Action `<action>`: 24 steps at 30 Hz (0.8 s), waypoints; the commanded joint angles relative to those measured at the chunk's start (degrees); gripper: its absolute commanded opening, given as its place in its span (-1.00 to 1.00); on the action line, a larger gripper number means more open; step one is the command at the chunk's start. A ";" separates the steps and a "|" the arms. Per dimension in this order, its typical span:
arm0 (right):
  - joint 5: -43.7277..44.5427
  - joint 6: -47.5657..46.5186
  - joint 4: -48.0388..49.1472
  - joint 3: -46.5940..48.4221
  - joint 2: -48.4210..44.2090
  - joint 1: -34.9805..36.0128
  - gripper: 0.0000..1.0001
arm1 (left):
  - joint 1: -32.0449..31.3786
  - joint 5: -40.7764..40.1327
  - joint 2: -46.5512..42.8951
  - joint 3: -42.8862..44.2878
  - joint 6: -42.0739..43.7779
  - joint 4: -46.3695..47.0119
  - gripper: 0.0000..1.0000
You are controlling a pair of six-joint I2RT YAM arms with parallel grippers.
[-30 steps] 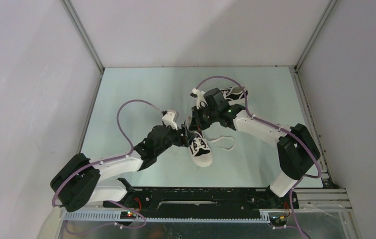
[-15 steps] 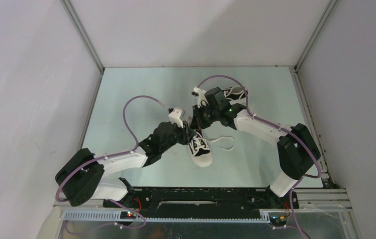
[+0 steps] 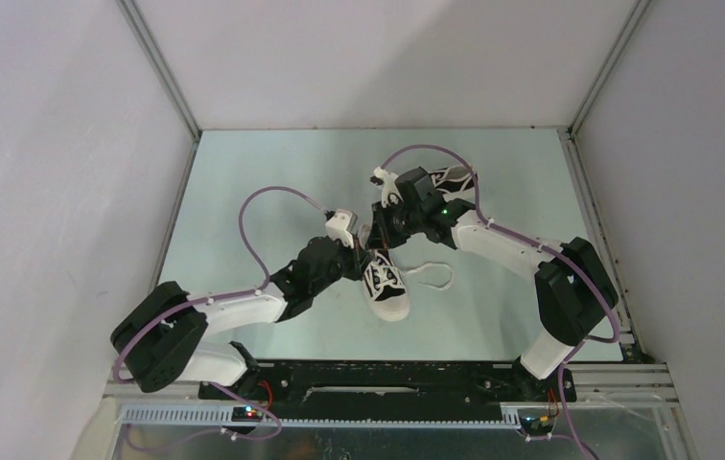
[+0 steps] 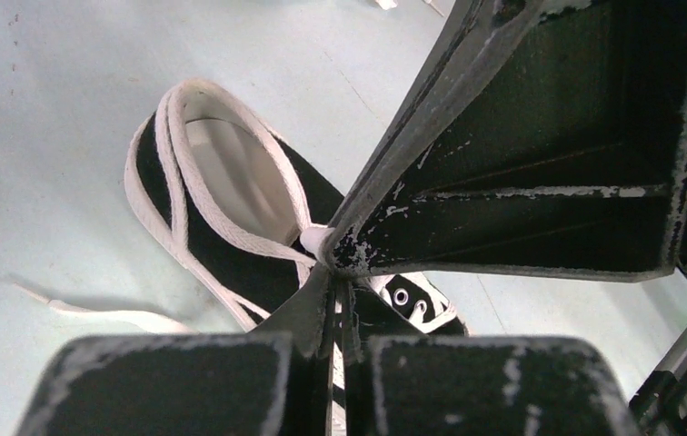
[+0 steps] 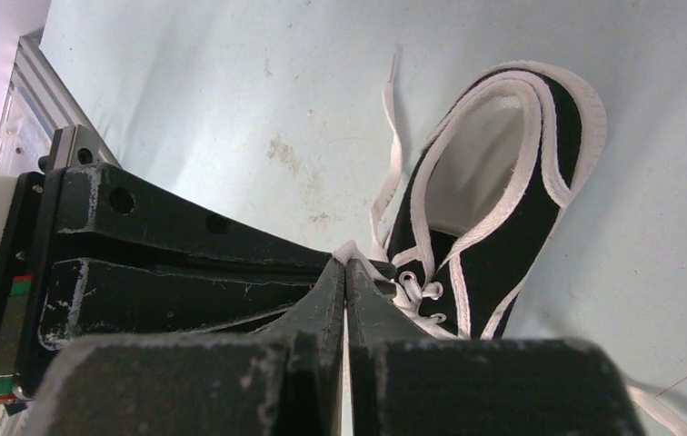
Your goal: Tie the shoes
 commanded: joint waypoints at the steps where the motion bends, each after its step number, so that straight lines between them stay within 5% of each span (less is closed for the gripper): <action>1: -0.71 0.30 -0.39 2.24 -0.89 -0.27 -1.00 | -0.01 0.39 0.68 -1.43 0.35 5.37 -1.00; 6: -0.37 0.03 -0.90 2.24 -1.85 -0.55 -1.00 | 0.03 0.96 1.26 -2.43 0.92 6.76 -0.99; 9: -0.80 -0.17 -0.87 2.24 -1.98 -0.57 -1.00 | 0.01 1.22 1.25 -2.68 0.45 7.05 -0.45; 13: -1.20 0.01 -0.85 2.24 -1.62 -0.44 -1.00 | 0.00 0.37 0.33 -3.95 -0.19 8.45 -0.15; 24: -2.22 0.00 -0.44 2.24 -1.35 -0.26 -1.00 | 0.08 -0.31 -0.09 -3.09 1.06 8.35 0.07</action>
